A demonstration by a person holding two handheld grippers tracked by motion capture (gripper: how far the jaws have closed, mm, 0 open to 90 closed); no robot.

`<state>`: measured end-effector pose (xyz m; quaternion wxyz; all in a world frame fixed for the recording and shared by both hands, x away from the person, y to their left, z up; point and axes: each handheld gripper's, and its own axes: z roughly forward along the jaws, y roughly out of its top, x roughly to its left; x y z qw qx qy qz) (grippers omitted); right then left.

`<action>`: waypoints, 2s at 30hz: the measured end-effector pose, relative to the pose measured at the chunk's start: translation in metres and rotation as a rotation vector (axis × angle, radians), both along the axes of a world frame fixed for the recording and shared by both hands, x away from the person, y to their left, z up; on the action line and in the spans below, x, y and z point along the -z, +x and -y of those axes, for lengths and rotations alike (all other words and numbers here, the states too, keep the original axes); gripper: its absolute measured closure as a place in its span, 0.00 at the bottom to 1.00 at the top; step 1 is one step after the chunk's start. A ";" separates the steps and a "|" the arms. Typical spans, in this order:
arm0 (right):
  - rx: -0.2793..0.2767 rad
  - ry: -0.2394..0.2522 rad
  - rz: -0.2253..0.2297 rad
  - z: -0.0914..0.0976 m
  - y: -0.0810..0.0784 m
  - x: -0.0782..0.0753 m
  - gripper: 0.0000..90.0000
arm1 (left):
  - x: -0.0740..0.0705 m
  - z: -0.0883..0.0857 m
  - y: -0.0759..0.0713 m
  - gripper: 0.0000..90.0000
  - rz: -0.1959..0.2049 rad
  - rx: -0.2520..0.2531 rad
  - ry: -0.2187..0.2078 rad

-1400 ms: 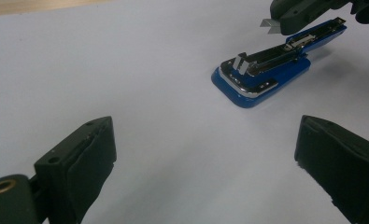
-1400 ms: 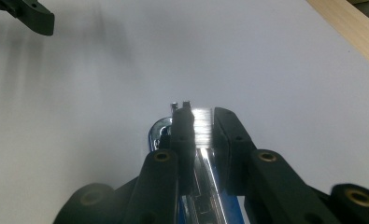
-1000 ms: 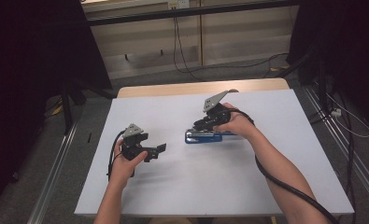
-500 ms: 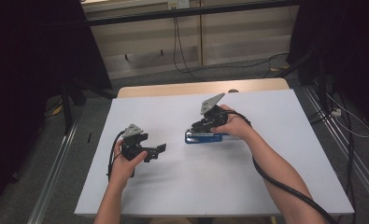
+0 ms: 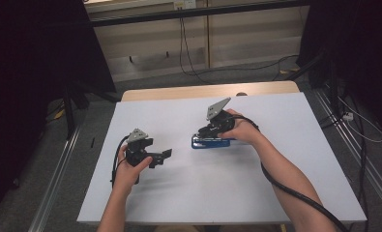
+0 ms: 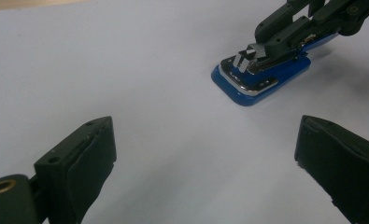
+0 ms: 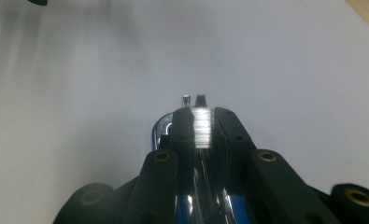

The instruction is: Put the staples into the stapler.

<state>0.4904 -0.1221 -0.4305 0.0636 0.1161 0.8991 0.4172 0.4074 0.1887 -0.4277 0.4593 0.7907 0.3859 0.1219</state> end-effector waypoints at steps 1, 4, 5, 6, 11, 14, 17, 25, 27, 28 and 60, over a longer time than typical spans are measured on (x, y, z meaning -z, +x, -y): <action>-0.002 0.000 -0.004 0.000 0.000 0.000 0.88 | 0.000 0.000 0.000 0.06 0.001 0.001 0.000; -0.006 0.000 -0.002 0.000 0.000 0.000 0.88 | 0.000 0.000 0.000 0.06 0.000 -0.001 -0.001; -0.006 -0.001 -0.001 0.000 0.000 0.000 0.88 | 0.000 0.000 0.000 0.06 0.000 -0.001 -0.001; -0.008 -0.001 0.002 0.000 0.000 0.001 0.88 | 0.000 -0.001 0.000 0.06 0.001 -0.001 0.001; -0.011 0.002 0.002 0.001 0.001 0.001 0.88 | 0.000 -0.001 0.000 0.06 0.000 -0.004 -0.001; -0.014 -0.001 0.007 0.000 0.000 0.001 0.88 | 0.000 -0.001 0.000 0.06 -0.001 -0.001 0.000; -0.012 0.007 0.004 0.001 0.000 0.002 0.88 | 0.000 -0.002 0.000 0.06 -0.003 -0.003 -0.002; -0.022 0.000 0.005 0.000 0.000 0.001 0.88 | 0.000 -0.001 0.001 0.06 0.004 0.001 0.009; -0.026 -0.003 0.006 0.000 0.000 0.002 0.88 | 0.001 -0.001 0.001 0.06 -0.001 0.001 0.013; -0.027 -0.005 0.005 -0.001 0.001 0.002 0.88 | 0.001 -0.001 0.001 0.06 -0.002 -0.004 0.007; 0.050 0.031 0.014 0.007 -0.008 -0.006 0.58 | 0.002 0.000 0.002 0.06 -0.003 0.001 -0.001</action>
